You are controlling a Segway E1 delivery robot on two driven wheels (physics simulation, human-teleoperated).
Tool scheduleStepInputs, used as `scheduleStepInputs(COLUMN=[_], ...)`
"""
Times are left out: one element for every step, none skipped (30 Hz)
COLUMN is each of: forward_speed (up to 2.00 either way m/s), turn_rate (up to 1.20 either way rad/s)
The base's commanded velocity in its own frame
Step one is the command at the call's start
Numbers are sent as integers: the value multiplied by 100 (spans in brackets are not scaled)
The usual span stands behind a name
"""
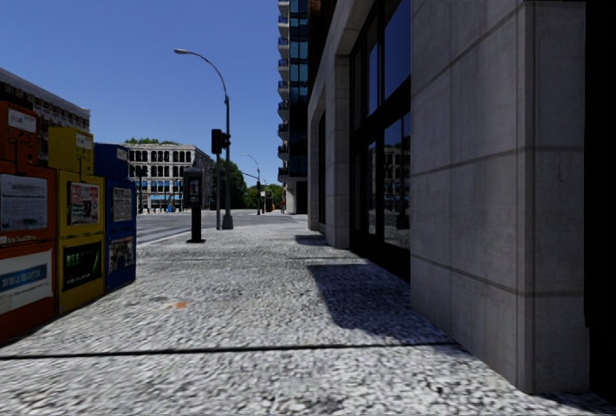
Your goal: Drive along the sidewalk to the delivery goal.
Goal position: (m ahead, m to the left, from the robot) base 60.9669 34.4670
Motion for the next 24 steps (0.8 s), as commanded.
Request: scheduleStepInputs(forward_speed=[200, 200, 200, 200, 200, 200, 200, 200, 200, 200, 200, 200, 200, 200, 200, 200, 200, 200, 200, 200, 200, 200, 200, 200], turn_rate=[0, 0, 0, 0, 0, 0, 0, 0, 0, 0, 0, 0, 0, 0, 0, 0, 0, 0, 0, 0, 0, 0, 0, 0])
